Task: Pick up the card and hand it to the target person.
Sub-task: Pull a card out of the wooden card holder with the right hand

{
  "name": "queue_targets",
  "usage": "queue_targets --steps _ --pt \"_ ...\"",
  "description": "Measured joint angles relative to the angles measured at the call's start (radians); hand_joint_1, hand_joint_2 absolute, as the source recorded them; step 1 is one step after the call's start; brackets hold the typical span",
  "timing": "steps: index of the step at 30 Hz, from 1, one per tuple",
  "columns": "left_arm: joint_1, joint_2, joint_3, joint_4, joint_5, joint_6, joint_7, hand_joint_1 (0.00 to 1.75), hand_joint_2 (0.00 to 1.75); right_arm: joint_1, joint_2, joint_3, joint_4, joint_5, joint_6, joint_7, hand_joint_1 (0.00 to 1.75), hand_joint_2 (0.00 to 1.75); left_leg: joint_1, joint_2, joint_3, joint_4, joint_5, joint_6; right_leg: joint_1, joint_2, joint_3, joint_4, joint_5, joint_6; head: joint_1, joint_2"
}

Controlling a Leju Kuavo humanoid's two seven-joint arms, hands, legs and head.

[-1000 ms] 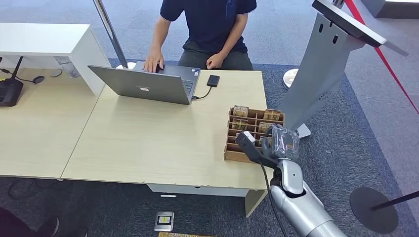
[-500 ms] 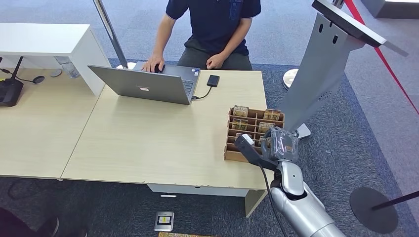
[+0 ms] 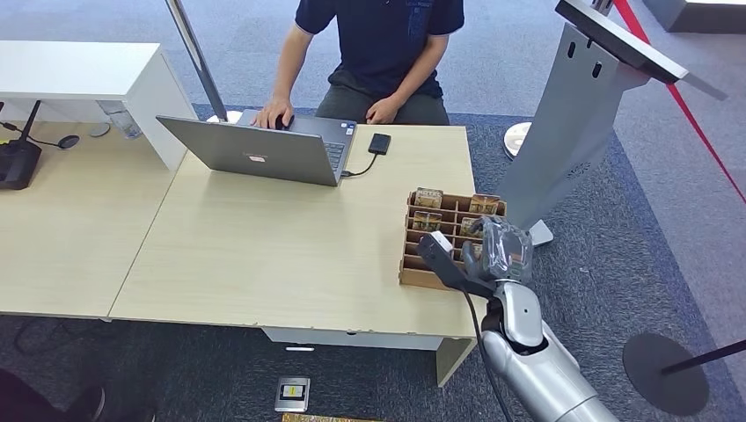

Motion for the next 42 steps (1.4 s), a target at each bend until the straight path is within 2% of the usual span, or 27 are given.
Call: queue_targets --steps 3,7,24,34,38,42 --pt "0.0 0.0 0.0 0.0 0.0 -0.001 0.0 0.0 0.0 0.0 -0.003 0.0 -0.019 0.001 0.002 0.0 0.93 1.75 0.0 0.0 0.0 0.0 0.0 0.0 0.0 0.0 0.0 0.0 0.0 0.0 0.0 0.0" --pt "0.0 0.0 0.0 0.0 0.003 -0.002 0.003 0.0 0.0 0.0 -0.007 0.0 -0.024 -0.006 0.018 0.0 1.03 1.75 0.0 0.0 0.0 0.0 0.0 0.0 0.0 0.0 0.0 0.0 0.0 0.0 0.0 0.0" --pt "-0.001 0.001 0.0 0.0 0.016 0.005 0.005 0.0 0.0 -0.005 -0.007 0.0 0.082 -0.022 0.021 0.0 0.86 1.75 0.0 0.0 0.0 0.0 0.0 0.0 0.0 0.0 0.0 0.0 0.0 0.0 0.0 0.0" --pt "-0.001 0.002 0.0 0.0 0.009 0.004 -0.004 0.0 0.0 -0.023 -0.005 0.0 0.126 -0.022 0.004 -0.004 0.92 1.75 0.0 0.0 0.0 0.0 0.0 0.0 0.0 0.0 0.0 0.0 0.0 0.0 0.0 0.0" --pt "-0.001 0.002 0.0 0.0 0.009 0.004 -0.005 0.0 0.0 -0.026 -0.005 0.0 0.139 -0.022 0.004 -0.005 0.99 1.75 0.0 0.0 0.0 0.0 0.0 0.0 0.0 0.0 0.0 0.0 0.0 0.0 0.0 0.0" --pt "-0.001 0.002 0.0 0.0 0.008 0.004 -0.005 0.0 0.0 -0.032 -0.005 0.0 0.15 -0.021 0.002 -0.006 0.99 1.75 0.0 0.0 0.0 0.0 0.0 0.0 0.0 0.0 0.0 0.0 0.0 0.0 0.0 0.0"
